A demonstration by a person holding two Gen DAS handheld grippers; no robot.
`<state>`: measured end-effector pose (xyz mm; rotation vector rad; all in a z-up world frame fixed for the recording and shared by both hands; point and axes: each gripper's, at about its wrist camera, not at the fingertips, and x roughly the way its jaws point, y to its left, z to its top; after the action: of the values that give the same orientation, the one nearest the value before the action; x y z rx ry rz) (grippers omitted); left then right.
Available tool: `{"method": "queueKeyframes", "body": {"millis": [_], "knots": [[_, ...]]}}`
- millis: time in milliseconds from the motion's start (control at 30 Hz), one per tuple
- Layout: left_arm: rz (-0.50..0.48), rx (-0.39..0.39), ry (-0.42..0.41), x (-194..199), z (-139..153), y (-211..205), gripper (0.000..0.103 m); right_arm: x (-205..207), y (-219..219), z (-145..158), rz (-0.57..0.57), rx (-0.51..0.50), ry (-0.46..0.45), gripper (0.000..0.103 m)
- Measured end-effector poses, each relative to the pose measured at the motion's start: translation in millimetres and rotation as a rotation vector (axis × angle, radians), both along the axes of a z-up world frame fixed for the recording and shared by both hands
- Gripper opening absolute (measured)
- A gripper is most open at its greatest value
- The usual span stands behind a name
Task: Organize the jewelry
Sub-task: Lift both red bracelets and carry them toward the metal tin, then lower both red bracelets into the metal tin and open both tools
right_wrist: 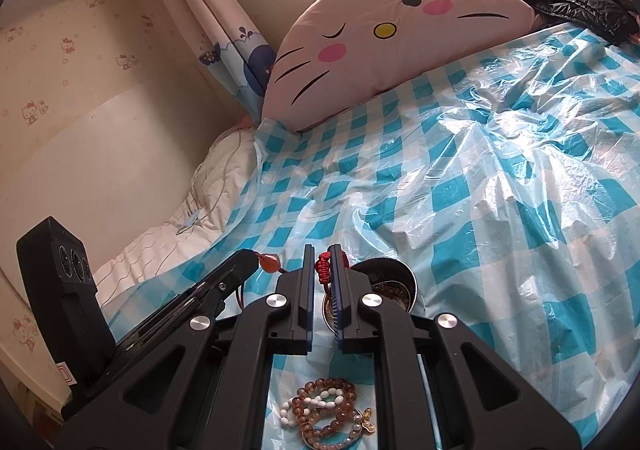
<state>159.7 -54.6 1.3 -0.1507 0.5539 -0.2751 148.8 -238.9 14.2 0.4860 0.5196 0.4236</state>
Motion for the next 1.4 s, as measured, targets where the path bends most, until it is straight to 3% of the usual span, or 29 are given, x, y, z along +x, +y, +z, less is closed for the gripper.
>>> {"method": "queueKeyframes", "body": {"millis": [867, 1000, 1100, 1167, 1300, 1400], "knots": [[-0.035, -0.085, 0.114, 53.9, -27.7, -6.9, 0.004, 47.4, 14.7, -30.4, 0.015, -0.051, 0.097, 0.007], [-0.051, -0.115, 0.196, 69.3, -45.2, -6.8, 0.004, 58.9, 18.8, -43.3, 0.008, -0.095, 0.138, 0.008], [-0.040, -0.070, 0.346, 85.1, -69.6, -8.1, 0.004, 73.5, 19.9, -62.8, 0.016, -0.102, 0.239, 0.008], [-0.017, -0.052, 0.380, 86.8, -77.5, -5.3, 0.004, 75.1, 18.4, -68.0, 0.017, -0.096, 0.261, 0.012], [0.018, -0.056, 0.372, 83.4, -74.5, 3.8, 0.004, 69.7, 14.3, -62.7, 0.009, -0.071, 0.233, 0.038], [0.040, -0.045, 0.365, 82.2, -71.6, 9.6, 0.005, 67.1, 9.4, -58.2, -0.006, -0.063, 0.214, 0.042]]}}
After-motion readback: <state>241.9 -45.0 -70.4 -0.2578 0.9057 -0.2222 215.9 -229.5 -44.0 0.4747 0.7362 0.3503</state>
